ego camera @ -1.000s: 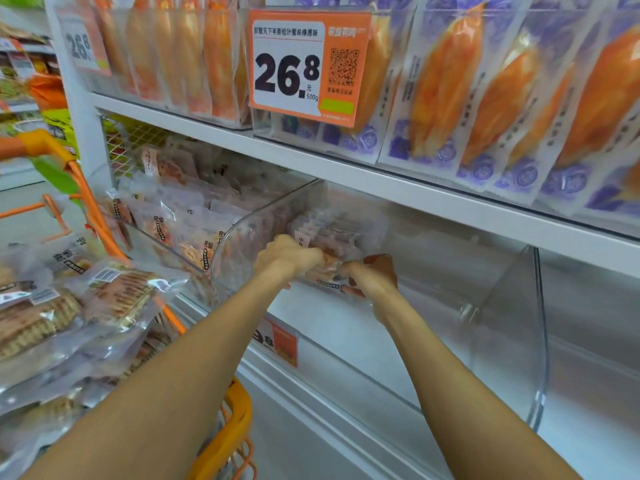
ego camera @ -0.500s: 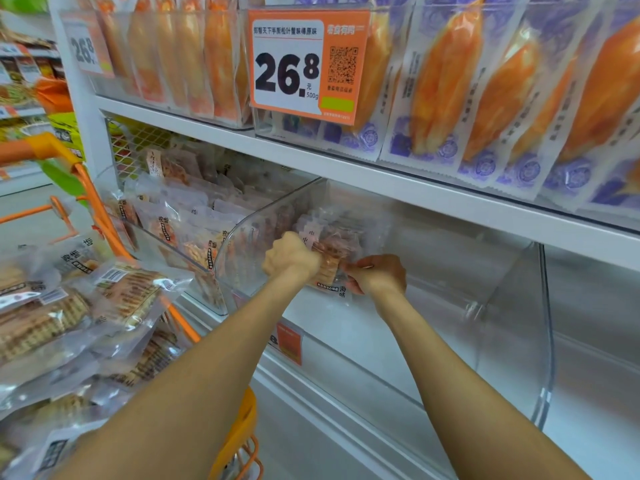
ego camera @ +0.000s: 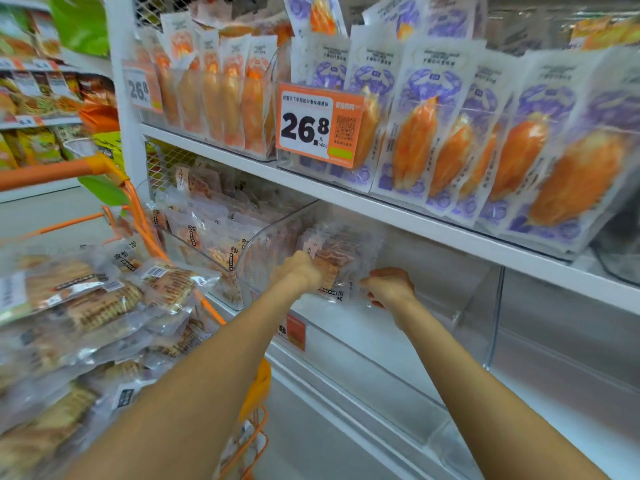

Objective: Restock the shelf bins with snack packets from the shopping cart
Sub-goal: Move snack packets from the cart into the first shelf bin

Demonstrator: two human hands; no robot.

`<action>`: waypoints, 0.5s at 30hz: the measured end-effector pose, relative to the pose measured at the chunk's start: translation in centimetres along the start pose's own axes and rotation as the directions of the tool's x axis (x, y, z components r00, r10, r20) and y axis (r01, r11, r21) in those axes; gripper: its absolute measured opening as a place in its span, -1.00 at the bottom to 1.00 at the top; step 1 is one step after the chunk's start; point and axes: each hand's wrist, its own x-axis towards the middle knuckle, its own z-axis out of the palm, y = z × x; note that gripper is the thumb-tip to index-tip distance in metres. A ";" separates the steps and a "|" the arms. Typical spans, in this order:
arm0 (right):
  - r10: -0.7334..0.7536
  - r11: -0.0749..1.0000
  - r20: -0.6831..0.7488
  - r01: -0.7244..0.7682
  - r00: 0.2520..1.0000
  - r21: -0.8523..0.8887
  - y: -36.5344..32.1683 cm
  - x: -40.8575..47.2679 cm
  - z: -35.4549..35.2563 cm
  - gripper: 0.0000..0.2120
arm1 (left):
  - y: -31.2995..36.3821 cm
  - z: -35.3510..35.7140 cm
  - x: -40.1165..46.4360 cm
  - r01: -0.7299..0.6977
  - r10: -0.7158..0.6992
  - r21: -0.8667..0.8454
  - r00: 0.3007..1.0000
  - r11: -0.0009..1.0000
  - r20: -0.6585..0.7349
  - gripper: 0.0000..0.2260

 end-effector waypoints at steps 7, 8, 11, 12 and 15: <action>-0.219 0.972 -0.072 0.224 0.973 0.072 -1.2 -7.1 -0.2 -0.81 | -1.5 -4.1 -9.5 -0.174 0.166 -0.299 0.985 0.938 -0.054 -0.91; -0.272 0.959 -0.069 0.277 0.960 0.068 -1.6 -8.7 0.3 -0.82 | -2.6 -4.8 -11.1 -0.199 0.183 -0.334 0.980 0.921 -0.080 -0.91; -0.409 0.911 0.021 0.407 0.912 0.073 -2.8 -12.9 2.1 -0.78 | -6.8 -7.1 -15.7 -0.274 0.206 -0.361 0.955 0.891 -0.216 -0.84; -0.442 0.896 0.061 0.436 0.895 0.084 -3.4 -14.4 2.9 -0.76 | -8.4 -7.8 -17.1 -0.291 0.195 -0.351 0.938 0.890 -0.286 -0.80; -0.516 0.857 0.199 0.503 0.833 0.116 -4.4 -18.3 5.4 -0.70 | -12.9 -9.2 -20.2 -0.244 0.127 -0.194 0.872 0.950 -0.472 -0.79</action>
